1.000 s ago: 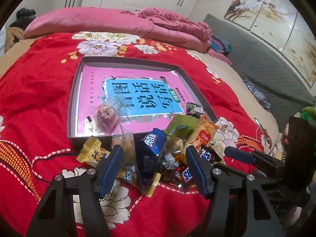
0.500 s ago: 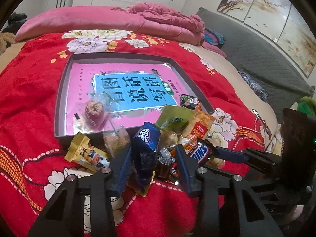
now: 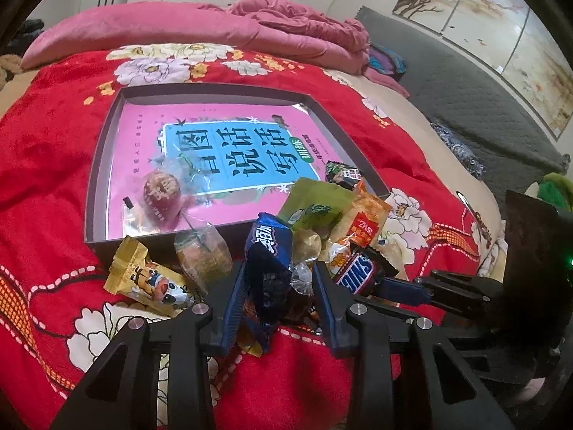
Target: Organize snacks
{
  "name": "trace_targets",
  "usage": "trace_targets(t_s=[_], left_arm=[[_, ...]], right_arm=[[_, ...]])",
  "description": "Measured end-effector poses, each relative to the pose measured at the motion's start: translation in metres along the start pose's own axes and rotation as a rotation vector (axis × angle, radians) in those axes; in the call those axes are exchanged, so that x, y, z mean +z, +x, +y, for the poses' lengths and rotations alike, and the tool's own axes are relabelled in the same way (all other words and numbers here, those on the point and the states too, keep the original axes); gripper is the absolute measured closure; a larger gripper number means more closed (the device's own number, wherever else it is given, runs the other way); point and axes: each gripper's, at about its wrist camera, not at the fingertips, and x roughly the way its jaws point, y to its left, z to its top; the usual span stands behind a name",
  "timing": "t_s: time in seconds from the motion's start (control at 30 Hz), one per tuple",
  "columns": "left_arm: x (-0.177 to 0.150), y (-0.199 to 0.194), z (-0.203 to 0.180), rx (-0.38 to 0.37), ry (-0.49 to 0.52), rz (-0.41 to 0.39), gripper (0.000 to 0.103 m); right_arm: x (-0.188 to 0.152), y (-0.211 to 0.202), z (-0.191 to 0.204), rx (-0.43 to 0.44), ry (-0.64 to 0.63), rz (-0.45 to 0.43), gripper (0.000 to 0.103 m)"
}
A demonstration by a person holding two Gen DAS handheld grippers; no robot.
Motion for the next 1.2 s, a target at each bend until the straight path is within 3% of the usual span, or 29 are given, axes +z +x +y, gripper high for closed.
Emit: trace_targets(t_s=[0.4, 0.83, 1.2], left_arm=[[0.002, 0.007, 0.001, -0.007, -0.01, 0.01, 0.065], [0.006, 0.017, -0.001, -0.007, -0.003, 0.023, 0.065], [0.009, 0.026, 0.002, -0.008, -0.028, 0.041, 0.075]], right_arm=[[0.002, 0.017, -0.002, 0.027, 0.007, 0.022, 0.084], [-0.002, 0.007, -0.013, 0.048, 0.049, 0.006, 0.085], [-0.003, -0.001, -0.019, 0.043, 0.068, -0.009, 0.085]])
